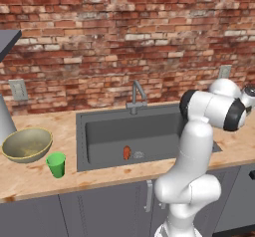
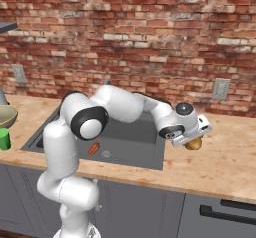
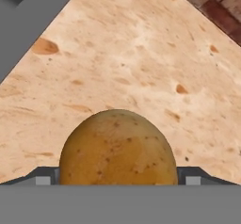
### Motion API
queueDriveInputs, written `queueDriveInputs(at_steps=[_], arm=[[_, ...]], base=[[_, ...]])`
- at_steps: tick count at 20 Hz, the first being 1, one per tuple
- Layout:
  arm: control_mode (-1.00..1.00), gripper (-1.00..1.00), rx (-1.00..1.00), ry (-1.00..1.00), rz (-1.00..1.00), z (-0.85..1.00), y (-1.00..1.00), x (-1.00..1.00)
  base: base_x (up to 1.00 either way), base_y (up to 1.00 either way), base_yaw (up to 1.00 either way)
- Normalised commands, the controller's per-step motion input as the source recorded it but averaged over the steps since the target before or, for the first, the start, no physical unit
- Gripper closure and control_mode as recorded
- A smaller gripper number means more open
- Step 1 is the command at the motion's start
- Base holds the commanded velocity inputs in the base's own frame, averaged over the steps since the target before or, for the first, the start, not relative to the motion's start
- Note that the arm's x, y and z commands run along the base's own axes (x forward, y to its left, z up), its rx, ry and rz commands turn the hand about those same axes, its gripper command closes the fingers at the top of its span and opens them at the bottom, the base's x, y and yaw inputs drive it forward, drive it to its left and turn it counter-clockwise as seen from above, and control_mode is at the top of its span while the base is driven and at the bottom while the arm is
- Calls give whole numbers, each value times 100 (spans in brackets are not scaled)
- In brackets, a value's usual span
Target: Remove the potato and sweet potato from the sink. Then move the bowl and cup from the counter to the sink for washing.
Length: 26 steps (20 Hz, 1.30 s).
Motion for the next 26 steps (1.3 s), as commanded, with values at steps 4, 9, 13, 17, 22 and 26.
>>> queueDriveInputs(at_steps=[4, 9, 13, 17, 22, 26], arm=[[-100, 100, 0, 0, 2, -19, 0, 5], [-100, 100, 0, 0, 1, -20, 0, 6], [-100, 100, 0, 0, 0, -22, 0, 6], [-100, 100, 0, 0, 0, -22, 0, 6], [-100, 100, 0, 0, 0, -22, 0, 5], [-100, 100, 0, 0, 0, -22, 0, 6]], base=[[0, 0, 0], [0, 0, 0], [0, 0, 0], [0, 0, 0], [0, 0, 0], [0, 0, 0]])
